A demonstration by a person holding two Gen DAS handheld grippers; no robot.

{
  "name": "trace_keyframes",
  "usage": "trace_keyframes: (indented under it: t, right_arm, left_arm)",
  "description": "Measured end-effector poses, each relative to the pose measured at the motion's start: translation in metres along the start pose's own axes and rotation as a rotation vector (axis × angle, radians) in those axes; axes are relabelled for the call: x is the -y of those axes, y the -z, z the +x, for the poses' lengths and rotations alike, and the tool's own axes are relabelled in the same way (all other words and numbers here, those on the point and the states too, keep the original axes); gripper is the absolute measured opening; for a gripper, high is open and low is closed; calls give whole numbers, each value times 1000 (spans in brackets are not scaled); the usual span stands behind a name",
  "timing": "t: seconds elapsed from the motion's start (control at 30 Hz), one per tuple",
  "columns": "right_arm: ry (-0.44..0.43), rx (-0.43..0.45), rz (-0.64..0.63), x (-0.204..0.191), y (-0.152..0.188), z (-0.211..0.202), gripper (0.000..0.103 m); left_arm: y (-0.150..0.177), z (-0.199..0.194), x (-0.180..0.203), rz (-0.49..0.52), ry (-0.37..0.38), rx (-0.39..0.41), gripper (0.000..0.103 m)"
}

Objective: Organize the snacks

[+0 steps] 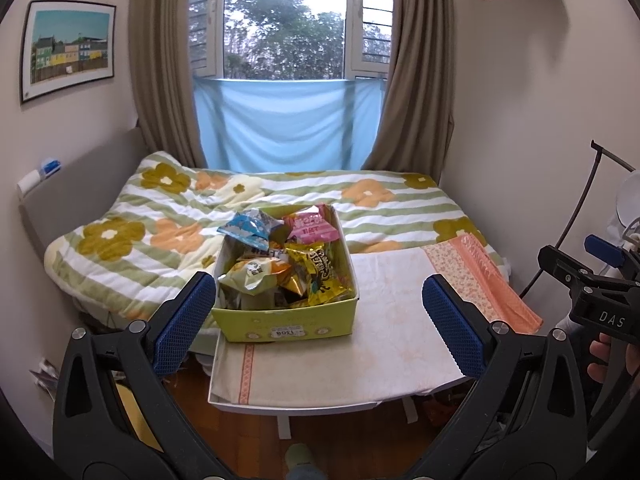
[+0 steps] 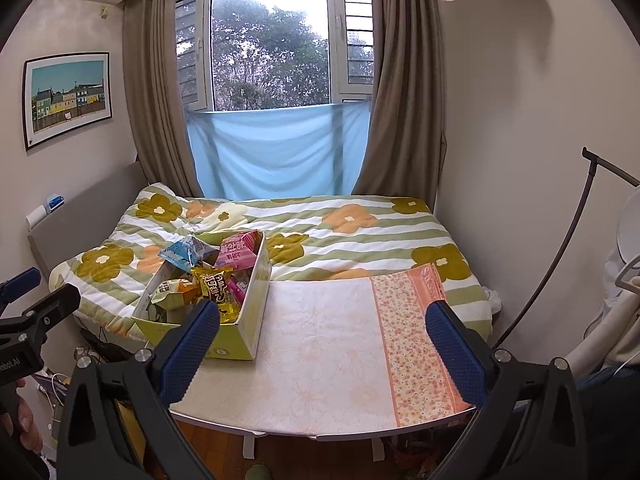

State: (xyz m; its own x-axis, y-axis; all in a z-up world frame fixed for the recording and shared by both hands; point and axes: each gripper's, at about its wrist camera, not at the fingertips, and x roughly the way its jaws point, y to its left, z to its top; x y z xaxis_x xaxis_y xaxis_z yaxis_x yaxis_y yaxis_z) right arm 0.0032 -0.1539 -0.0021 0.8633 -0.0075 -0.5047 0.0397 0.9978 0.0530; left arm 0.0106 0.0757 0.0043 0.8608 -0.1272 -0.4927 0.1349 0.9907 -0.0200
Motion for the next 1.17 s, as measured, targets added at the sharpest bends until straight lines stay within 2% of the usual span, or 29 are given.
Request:
trace_keyframes:
  t: [0.47,0.63,0.8,0.87,1.0,1.17]
  right_arm:
    - [14,0,2,2,-2,0,102]
    - [17,-2,2,2,-3,0,102]
    - [23,4,7,2,-3,0,102]
    - [23,2,10,3,-3,1,102]
    - [19,-1,12,4,-3,1,102]
    - [19,-13,5,3,-2,1,102]
  left_arm:
    - [1,6,-3,-4,2,-14,102]
    - [2,7,-6,-19,29,-16,102]
    - [3,9,-2,9,-4,-14,102]
    - [4,9,1,22,13,-13,103]
    - [5,12,3,13,32,-29,102]
    - [10,8,1,-12,21,-8,103]
